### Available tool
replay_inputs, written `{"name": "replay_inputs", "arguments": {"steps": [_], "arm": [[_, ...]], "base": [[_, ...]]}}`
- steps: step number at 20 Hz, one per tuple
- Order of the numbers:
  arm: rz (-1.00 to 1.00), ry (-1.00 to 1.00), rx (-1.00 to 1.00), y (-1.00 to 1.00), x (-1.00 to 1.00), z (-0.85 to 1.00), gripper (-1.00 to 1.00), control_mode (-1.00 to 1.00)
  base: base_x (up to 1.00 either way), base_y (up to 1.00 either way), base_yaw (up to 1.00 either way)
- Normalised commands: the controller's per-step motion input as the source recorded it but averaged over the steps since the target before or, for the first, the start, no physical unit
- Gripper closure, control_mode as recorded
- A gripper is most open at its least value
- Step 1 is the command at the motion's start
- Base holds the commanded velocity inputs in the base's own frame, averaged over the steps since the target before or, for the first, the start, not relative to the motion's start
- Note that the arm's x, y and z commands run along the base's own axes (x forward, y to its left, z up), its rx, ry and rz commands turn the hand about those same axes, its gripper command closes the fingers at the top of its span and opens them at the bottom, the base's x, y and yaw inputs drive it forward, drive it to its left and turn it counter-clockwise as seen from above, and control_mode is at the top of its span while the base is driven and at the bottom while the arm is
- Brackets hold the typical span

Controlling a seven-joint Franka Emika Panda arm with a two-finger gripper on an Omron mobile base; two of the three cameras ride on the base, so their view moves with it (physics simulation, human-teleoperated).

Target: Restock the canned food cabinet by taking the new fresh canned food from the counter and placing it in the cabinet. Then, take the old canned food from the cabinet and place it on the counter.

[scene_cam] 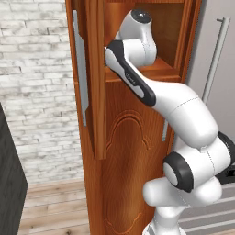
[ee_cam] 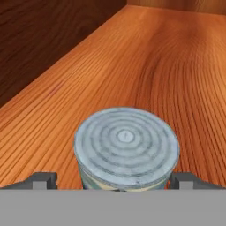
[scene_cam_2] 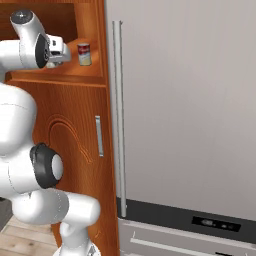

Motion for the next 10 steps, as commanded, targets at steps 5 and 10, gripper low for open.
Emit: {"name": "replay_inputs", "arguments": {"steps": [5, 10], "arm": [[0.0, 0.0, 0.0, 0.01, 0.21, -0.08, 1.0, -1.0], [0.0, 0.0, 0.0, 0.0, 0.0, 0.0, 1.0, -1.0]], "base": [[0.0, 0.0, 0.0], [0.0, 0.0, 0.0]]}}
